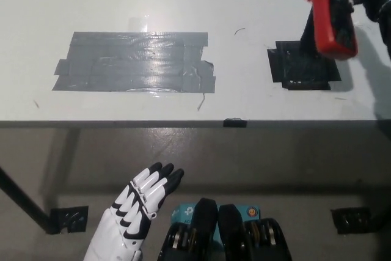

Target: The robot first picks the multimeter with right hand and then unfolds the black stand on the back of it using left hand

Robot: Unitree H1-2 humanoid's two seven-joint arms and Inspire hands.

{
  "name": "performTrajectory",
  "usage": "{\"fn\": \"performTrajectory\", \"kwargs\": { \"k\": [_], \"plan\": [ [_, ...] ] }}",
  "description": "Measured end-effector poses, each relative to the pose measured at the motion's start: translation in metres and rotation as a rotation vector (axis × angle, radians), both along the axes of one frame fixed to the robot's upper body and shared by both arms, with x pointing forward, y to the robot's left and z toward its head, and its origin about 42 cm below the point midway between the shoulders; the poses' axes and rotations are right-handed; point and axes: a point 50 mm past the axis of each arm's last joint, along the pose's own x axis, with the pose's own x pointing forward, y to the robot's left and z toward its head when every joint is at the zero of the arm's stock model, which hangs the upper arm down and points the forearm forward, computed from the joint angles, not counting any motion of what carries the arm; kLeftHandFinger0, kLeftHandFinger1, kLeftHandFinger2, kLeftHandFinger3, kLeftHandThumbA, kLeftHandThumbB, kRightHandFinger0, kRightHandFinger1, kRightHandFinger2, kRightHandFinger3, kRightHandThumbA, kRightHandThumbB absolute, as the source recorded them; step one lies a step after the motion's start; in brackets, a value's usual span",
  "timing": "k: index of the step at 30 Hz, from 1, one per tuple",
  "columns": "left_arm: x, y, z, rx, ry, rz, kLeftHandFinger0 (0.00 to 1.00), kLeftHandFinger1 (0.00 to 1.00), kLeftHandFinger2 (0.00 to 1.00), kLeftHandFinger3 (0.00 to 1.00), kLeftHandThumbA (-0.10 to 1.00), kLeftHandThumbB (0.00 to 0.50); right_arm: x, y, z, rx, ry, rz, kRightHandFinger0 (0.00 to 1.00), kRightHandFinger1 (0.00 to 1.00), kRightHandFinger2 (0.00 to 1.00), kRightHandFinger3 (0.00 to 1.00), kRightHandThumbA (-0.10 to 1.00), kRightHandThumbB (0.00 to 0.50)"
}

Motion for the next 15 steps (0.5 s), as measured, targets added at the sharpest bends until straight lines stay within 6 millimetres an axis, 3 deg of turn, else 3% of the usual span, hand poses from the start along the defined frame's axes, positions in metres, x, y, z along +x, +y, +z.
{"fn": "performTrajectory", "kwargs": {
  "k": [4,7,10,15],
  "plan": [
    [0.001,0.0,0.001,-0.001,-0.003,0.002,1.0,0.96,0.93,1.0,0.97,0.277,0.0,0.01,-0.011,-0.126,0.035,0.048,0.23,0.68,0.97,0.8,-0.1,0.188],
    [0.001,0.001,0.001,-0.001,-0.003,0.003,1.0,0.95,0.93,1.0,0.96,0.284,0.0,0.022,-0.017,-0.205,0.049,0.1,0.0,0.57,0.94,0.82,-0.1,0.178],
    [0.001,0.0,0.001,-0.001,-0.004,0.002,1.0,0.95,0.93,1.0,0.96,0.287,0.001,0.035,-0.016,-0.285,0.043,0.153,0.05,0.65,0.99,0.96,-0.1,0.15],
    [0.002,0.0,0.001,-0.001,-0.007,0.001,1.0,0.95,0.92,1.0,0.97,0.281,0.001,0.055,-0.021,-0.401,0.024,0.23,0.13,0.66,0.97,1.0,-0.1,0.188]
  ]
}}
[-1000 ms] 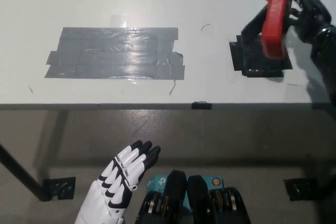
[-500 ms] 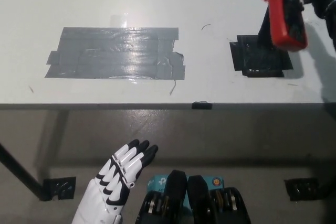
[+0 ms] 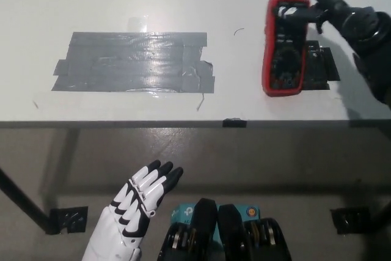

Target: The robot first picks the multimeter with right hand and then unfolds the black stand on the back of it using left hand

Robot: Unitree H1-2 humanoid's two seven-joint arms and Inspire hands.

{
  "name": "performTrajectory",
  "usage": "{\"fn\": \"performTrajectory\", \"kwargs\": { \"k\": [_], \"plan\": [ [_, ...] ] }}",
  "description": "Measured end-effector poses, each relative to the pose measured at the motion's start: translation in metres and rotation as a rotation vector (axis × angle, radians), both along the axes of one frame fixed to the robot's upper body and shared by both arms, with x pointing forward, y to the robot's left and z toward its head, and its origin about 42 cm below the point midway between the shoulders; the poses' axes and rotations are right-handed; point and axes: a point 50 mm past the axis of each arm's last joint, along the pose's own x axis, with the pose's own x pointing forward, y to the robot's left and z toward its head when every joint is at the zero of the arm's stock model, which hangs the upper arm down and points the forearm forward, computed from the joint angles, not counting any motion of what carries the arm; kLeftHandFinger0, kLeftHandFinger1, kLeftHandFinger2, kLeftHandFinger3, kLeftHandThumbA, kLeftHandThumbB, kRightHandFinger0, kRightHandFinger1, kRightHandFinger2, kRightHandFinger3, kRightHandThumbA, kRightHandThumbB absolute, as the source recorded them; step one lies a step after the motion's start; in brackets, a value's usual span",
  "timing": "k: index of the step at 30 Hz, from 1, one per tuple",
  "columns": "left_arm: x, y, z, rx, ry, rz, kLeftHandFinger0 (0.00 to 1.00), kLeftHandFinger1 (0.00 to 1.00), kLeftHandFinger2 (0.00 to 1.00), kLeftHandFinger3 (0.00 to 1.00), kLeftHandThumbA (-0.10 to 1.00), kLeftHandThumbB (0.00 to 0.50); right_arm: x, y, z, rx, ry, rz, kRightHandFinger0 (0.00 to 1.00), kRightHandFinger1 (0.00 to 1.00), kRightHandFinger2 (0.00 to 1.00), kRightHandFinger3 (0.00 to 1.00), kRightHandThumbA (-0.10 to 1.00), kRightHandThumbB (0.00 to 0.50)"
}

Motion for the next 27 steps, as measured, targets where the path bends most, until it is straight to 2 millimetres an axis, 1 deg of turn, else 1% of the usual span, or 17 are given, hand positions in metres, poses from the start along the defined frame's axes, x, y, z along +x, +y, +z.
{"fn": "performTrajectory", "kwargs": {
  "k": [2,4,5,6,7,8,9,10,11,12,13,14,16,19,22,24,27],
  "plan": [
    [0.0,0.0,0.0,0.0,0.0,0.0,1.0,0.95,0.92,1.0,0.97,0.281,-0.001,0.012,-0.006,-0.032,0.012,0.024,0.27,0.76,1.0,1.0,-0.1,0.197],
    [0.0,0.0,0.0,-0.001,-0.002,0.0,1.0,0.94,0.91,1.0,0.95,0.283,-0.002,0.022,-0.013,-0.058,0.025,0.039,0.27,0.64,0.85,0.99,-0.1,0.219],
    [0.0,0.0,0.0,-0.001,-0.002,-0.001,1.0,0.94,0.91,1.0,0.95,0.283,-0.002,0.025,-0.015,-0.067,0.028,0.045,0.25,0.6,0.82,0.98,-0.1,0.219],
    [0.001,0.0,0.001,-0.001,-0.003,-0.001,1.0,0.94,0.91,1.0,0.96,0.285,-0.002,0.029,-0.017,-0.079,0.031,0.052,0.21,0.53,0.77,0.94,-0.1,0.227],
    [0.001,0.0,0.001,-0.001,-0.004,-0.002,1.0,0.95,0.91,1.0,0.96,0.29,-0.003,0.033,-0.019,-0.093,0.034,0.059,0.05,0.4,0.74,0.93,-0.1,0.214],
    [0.001,0.0,0.001,-0.001,-0.004,-0.002,1.0,0.95,0.92,1.0,0.96,0.286,-0.003,0.036,-0.021,-0.105,0.036,0.065,0.01,0.39,0.79,0.93,-0.1,0.202],
    [0.001,0.0,0.001,-0.002,-0.004,-0.002,1.0,0.95,0.92,1.0,0.96,0.283,-0.004,0.039,-0.023,-0.119,0.038,0.071,0.03,0.48,0.91,0.93,-0.1,0.183],
    [0.001,0.0,0.001,-0.002,-0.004,-0.002,1.0,0.95,0.91,1.0,0.96,0.282,-0.004,0.04,-0.025,-0.128,0.04,0.073,0.41,0.85,1.0,0.96,-0.1,0.172],
    [0.001,0.0,0.001,-0.002,-0.003,-0.002,1.0,0.95,0.91,1.0,0.98,0.278,-0.005,0.04,-0.027,-0.137,0.041,0.074,0.64,1.0,1.0,1.0,-0.1,0.204],
    [0.001,0.0,0.001,-0.002,-0.004,-0.002,1.0,0.95,0.91,1.0,0.98,0.277,-0.005,0.04,-0.03,-0.145,0.039,0.072,0.74,1.0,1.0,1.0,0.01,0.248],
    [0.001,0.0,0.001,-0.001,-0.004,-0.001,1.0,0.95,0.91,1.0,0.98,0.286,-0.006,0.038,-0.033,-0.156,0.035,0.071,0.87,1.0,1.0,1.0,0.18,0.293],
    [0.001,0.0,0.001,-0.001,-0.004,-0.001,1.0,0.96,0.91,1.0,0.96,0.281,-0.006,0.037,-0.034,-0.162,0.035,0.071,0.98,1.0,1.0,1.0,0.3,0.325],
    [0.001,0.0,0.001,0.0,-0.004,0.0,1.0,0.97,0.91,1.0,0.95,0.281,-0.007,0.037,-0.036,-0.181,0.036,0.078,1.0,1.0,1.0,1.0,0.38,0.344],
    [0.001,0.001,0.001,-0.001,-0.005,0.0,1.0,0.97,0.9,1.0,0.96,0.277,-0.007,0.037,-0.036,-0.214,0.026,0.094,1.0,1.0,1.0,1.0,0.49,0.313],
    [0.001,0.001,0.001,0.0,-0.004,0.0,1.0,0.98,0.9,1.0,0.96,0.28,-0.007,0.037,-0.036,-0.228,0.017,0.101,1.0,1.0,1.0,1.0,0.56,0.328],
    [0.0,0.001,0.0,0.0,-0.003,0.0,1.0,0.99,0.91,1.0,0.96,0.27,-0.006,0.035,-0.034,-0.223,0.009,0.103,1.0,1.0,1.0,1.0,0.71,0.34],
    [0.001,0.001,0.0,0.0,-0.004,0.001,1.0,1.0,0.96,1.0,1.0,0.285,-0.006,0.031,-0.027,-0.19,-0.02,0.105,1.0,1.0,1.0,1.0,0.75,0.313]
  ]
}}
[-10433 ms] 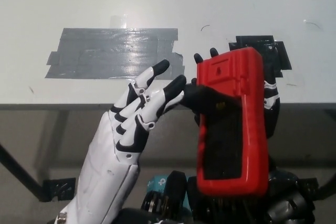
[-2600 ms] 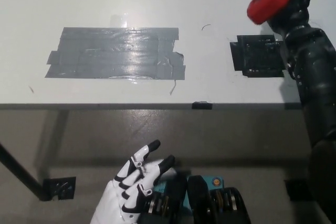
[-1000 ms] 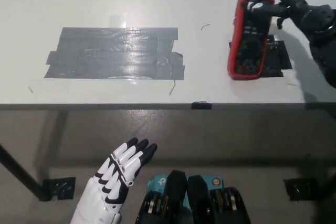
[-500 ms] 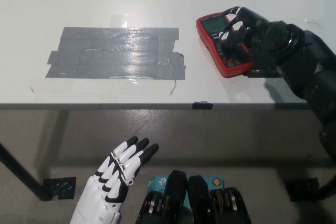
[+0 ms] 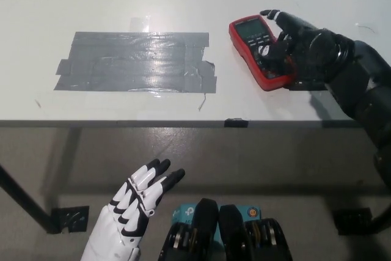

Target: The robot first picks the multimeter with right hand and then unfolds the black stand on the back of it using left hand

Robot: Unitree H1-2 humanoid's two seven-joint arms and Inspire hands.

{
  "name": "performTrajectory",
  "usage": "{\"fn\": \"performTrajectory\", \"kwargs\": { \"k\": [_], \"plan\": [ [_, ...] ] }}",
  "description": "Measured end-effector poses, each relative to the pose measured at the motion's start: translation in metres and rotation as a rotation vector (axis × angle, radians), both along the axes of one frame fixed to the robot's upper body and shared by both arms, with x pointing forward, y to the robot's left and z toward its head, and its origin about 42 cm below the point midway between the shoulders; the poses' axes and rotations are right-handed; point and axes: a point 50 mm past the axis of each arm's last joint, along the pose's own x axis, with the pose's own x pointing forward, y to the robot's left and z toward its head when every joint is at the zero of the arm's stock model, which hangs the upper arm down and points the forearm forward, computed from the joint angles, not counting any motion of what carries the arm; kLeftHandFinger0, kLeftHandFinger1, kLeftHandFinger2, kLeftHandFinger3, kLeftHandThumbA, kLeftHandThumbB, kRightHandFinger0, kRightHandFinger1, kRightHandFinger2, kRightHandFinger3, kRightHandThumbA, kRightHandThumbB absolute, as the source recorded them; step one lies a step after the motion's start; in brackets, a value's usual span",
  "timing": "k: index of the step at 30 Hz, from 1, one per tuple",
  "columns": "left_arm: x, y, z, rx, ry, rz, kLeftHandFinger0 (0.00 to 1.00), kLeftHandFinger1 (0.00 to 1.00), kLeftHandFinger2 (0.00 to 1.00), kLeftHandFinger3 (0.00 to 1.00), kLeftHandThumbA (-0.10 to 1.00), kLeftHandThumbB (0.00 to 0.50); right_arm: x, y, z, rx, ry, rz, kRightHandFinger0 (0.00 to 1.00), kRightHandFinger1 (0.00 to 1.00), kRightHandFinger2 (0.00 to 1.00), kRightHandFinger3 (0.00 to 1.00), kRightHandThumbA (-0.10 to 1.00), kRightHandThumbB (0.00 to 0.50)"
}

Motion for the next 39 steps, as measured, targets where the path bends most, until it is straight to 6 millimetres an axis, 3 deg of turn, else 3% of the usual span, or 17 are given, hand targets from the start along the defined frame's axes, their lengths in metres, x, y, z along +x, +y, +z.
{"fn": "performTrajectory", "kwargs": {
  "k": [4,6,8,9,10,11,12,16,17,20,22,24,28,31,36,38,39],
  "plan": [
    [0.003,0.003,-0.002,0.005,0.007,0.014,1.0,1.0,1.0,1.0,1.0,0.272,-0.001,-0.009,0.023,0.097,-0.092,0.023,1.0,1.0,1.0,1.0,0.93,0.363],
    [0.006,0.004,-0.003,0.01,0.013,0.022,1.0,1.0,1.0,1.0,1.0,0.259,-0.006,-0.012,0.03,0.136,-0.135,0.042,1.0,1.0,1.0,1.0,0.9,0.338],
    [0.008,0.005,-0.003,0.012,0.012,0.024,1.0,1.0,1.0,1.0,1.0,0.262,-0.01,-0.014,0.029,0.157,-0.151,0.05,1.0,1.0,1.0,1.0,0.87,0.348],
    [0.01,0.006,-0.004,0.015,0.012,0.029,1.0,1.0,1.0,1.0,1.0,0.22,-0.015,-0.016,0.027,0.176,-0.165,0.058,1.0,1.0,1.0,1.0,0.92,0.458],
    [0.012,0.006,-0.004,0.016,0.013,0.031,1.0,1.0,1.0,1.0,1.0,0.247,-0.018,-0.017,0.025,0.187,-0.172,0.062,1.0,1.0,1.0,1.0,0.89,0.367],
    [0.015,0.007,-0.005,0.019,0.015,0.036,1.0,1.0,1.0,1.0,1.0,0.277,-0.023,-0.018,0.022,0.206,-0.179,0.069,1.0,1.0,1.0,1.0,0.9,0.322],
    [0.018,0.008,-0.006,0.023,0.019,0.04,1.0,1.0,1.0,1.0,1.0,0.277,-0.028,-0.018,0.017,0.224,-0.183,0.075,1.0,1.0,1.0,1.0,0.91,0.342],
    [0.032,0.01,-0.007,0.033,0.016,0.049,1.0,1.0,1.0,1.0,1.0,0.2,-0.046,-0.024,0.0,0.272,-0.19,0.082,1.0,1.0,1.0,1.0,0.91,0.312],
    [0.036,0.01,-0.007,0.036,0.014,0.051,1.0,1.0,1.0,1.0,1.0,0.202,-0.051,-0.025,-0.005,0.283,-0.191,0.083,1.0,1.0,1.0,1.0,0.91,0.312],
    [0.05,0.013,-0.006,0.045,0.011,0.057,1.0,1.0,1.0,1.0,1.0,0.151,-0.068,-0.032,-0.022,0.315,-0.187,0.081,1.0,1.0,1.0,1.0,0.87,0.342],
    [0.058,0.015,-0.007,0.05,0.012,0.063,1.0,1.0,1.0,1.0,1.0,0.129,-0.082,-0.037,-0.035,0.333,-0.181,0.079,1.0,1.0,1.0,1.0,0.85,0.317],
    [0.066,0.017,-0.007,0.054,0.015,0.069,1.0,1.0,1.0,1.0,1.0,0.159,-0.096,-0.041,-0.047,0.354,-0.175,0.078,1.0,1.0,1.0,1.0,0.84,0.328],
    [0.082,0.02,-0.009,0.056,0.03,0.079,1.0,1.0,1.0,1.0,1.0,0.149,-0.131,-0.046,-0.072,0.405,-0.158,0.08,1.0,1.0,1.0,1.0,0.86,0.295],
    [0.093,0.022,-0.012,0.056,0.047,0.082,1.0,1.0,1.0,1.0,1.0,0.128,-0.157,-0.048,-0.087,0.44,-0.148,0.085,1.0,1.0,1.0,1.0,0.81,0.286],
    [0.111,0.028,-0.021,0.049,0.1,0.099,1.0,1.0,1.0,1.0,1.0,0.151,-0.199,-0.045,-0.099,0.509,-0.153,0.113,1.0,1.0,1.0,1.0,0.84,0.269],
    [0.118,0.031,-0.025,0.038,0.131,0.109,1.0,1.0,1.0,1.0,1.0,0.149,-0.218,-0.041,-0.099,0.548,-0.169,0.129,1.0,1.0,1.0,1.0,0.89,0.296],
    [0.121,0.033,-0.028,0.032,0.149,0.115,1.0,1.0,1.0,1.0,1.0,0.149,-0.226,-0.04,-0.098,0.564,-0.179,0.136,1.0,1.0,1.0,1.0,0.86,0.272]
  ]
}}
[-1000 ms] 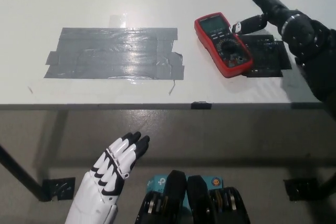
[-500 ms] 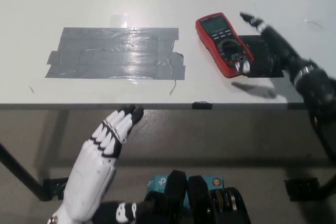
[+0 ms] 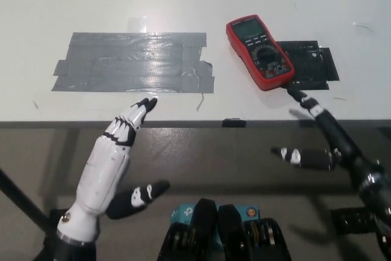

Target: The robot first picks the multimeter with right hand and then unfolds the black stand on the back of it using left hand

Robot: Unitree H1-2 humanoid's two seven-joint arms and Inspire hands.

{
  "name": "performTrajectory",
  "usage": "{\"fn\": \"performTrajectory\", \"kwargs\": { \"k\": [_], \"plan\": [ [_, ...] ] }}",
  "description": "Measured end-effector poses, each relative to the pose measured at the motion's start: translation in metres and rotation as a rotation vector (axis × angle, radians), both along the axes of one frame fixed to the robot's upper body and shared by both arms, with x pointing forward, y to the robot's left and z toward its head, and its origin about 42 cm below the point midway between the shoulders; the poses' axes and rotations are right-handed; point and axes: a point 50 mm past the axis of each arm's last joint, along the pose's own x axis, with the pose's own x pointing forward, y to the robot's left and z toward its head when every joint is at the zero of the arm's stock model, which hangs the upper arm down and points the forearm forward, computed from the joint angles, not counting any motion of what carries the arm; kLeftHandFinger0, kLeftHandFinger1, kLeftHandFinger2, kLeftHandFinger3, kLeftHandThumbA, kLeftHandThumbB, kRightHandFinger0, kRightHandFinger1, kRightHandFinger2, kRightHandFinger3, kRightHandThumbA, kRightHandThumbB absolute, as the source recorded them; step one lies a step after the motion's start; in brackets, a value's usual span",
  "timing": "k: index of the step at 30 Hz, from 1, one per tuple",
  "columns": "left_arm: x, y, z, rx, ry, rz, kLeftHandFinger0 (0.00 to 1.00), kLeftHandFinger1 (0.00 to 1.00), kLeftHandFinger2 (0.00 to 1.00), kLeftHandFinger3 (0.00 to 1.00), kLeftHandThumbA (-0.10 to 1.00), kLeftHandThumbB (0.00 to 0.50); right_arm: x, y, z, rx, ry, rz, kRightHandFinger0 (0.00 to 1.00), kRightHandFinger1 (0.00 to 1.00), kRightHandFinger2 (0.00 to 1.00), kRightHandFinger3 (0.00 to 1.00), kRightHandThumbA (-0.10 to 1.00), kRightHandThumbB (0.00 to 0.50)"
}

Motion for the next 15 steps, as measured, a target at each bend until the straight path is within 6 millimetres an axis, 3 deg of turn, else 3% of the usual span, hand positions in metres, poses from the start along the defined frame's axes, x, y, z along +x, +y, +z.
{"fn": "performTrajectory", "kwargs": {
  "k": [4,5,7,9,15],
  "plan": [
    [0.01,0.012,-0.016,-0.039,0.097,0.035,1.0,1.0,1.0,1.0,1.0,0.156,-0.033,0.006,0.011,0.112,-0.062,0.011,1.0,1.0,1.0,1.0,0.83,0.272],
    [0.013,0.017,-0.022,-0.058,0.138,0.049,1.0,1.0,1.0,1.0,1.0,0.149,-0.04,0.008,0.015,0.157,-0.086,0.008,1.0,1.0,1.0,1.0,0.78,0.211],
    [0.014,0.023,-0.03,-0.086,0.191,0.064,1.0,1.0,1.0,1.0,1.0,0.157,-0.048,0.011,0.015,0.221,-0.104,0.0,1.0,1.0,1.0,1.0,0.89,0.273],
    [0.011,0.029,-0.036,-0.118,0.239,0.076,1.0,1.0,1.0,1.0,1.0,0.157,-0.048,0.013,0.004,0.261,-0.08,-0.013,1.0,1.0,1.0,1.0,0.94,0.297],
    [-0.006,0.044,-0.059,-0.172,0.384,0.093,1.0,1.0,1.0,1.0,1.0,0.169,-0.056,0.007,-0.035,0.27,0.043,-0.051,1.0,1.0,1.0,1.0,0.95,0.299]
  ]
}}
